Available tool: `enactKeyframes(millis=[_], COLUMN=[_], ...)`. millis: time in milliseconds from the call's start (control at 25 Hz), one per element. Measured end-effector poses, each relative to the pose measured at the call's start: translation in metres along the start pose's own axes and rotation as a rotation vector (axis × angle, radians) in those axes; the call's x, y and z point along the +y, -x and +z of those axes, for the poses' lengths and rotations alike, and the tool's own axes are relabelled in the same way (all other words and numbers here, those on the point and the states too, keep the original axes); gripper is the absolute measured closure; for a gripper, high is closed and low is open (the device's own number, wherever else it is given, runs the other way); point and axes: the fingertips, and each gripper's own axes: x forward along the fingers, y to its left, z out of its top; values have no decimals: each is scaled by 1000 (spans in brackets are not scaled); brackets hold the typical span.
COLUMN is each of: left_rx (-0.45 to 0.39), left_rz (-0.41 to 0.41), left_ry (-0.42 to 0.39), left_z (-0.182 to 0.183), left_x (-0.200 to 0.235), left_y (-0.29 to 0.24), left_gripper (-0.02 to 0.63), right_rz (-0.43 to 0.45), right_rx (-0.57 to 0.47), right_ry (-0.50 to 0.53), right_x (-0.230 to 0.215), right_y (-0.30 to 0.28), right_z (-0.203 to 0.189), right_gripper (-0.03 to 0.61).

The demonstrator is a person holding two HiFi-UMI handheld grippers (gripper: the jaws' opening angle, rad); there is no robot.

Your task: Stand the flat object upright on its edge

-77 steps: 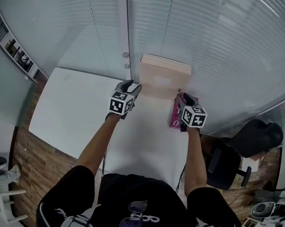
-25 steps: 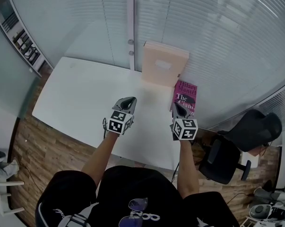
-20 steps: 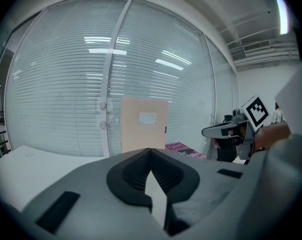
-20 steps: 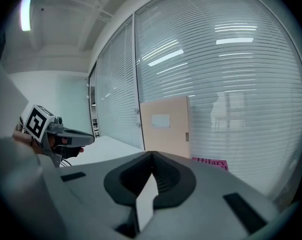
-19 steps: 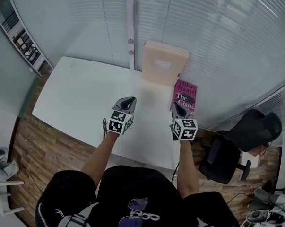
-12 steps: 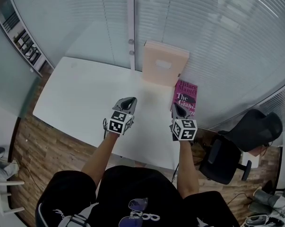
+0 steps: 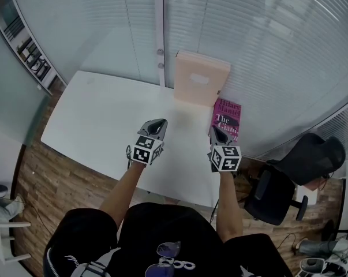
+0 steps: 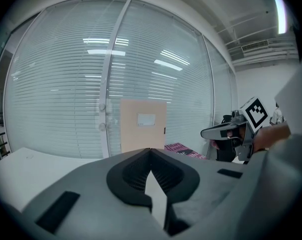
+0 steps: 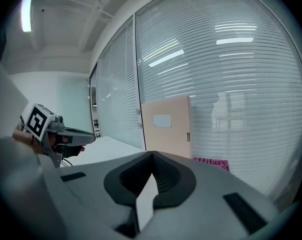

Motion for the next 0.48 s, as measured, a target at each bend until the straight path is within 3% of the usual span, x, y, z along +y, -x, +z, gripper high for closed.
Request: enactKeyframes(millis=[480], left_rx=[3], left_rz=[-6], left_ry=[2], left_z=[-1], left_x=[-1], left_y=[-1], left_gripper=[592], right_rz=[2], right_rx=[-2], right_ry=[4], right_x=[0], right_y=[0], right_z=[2], right_gripper=[555])
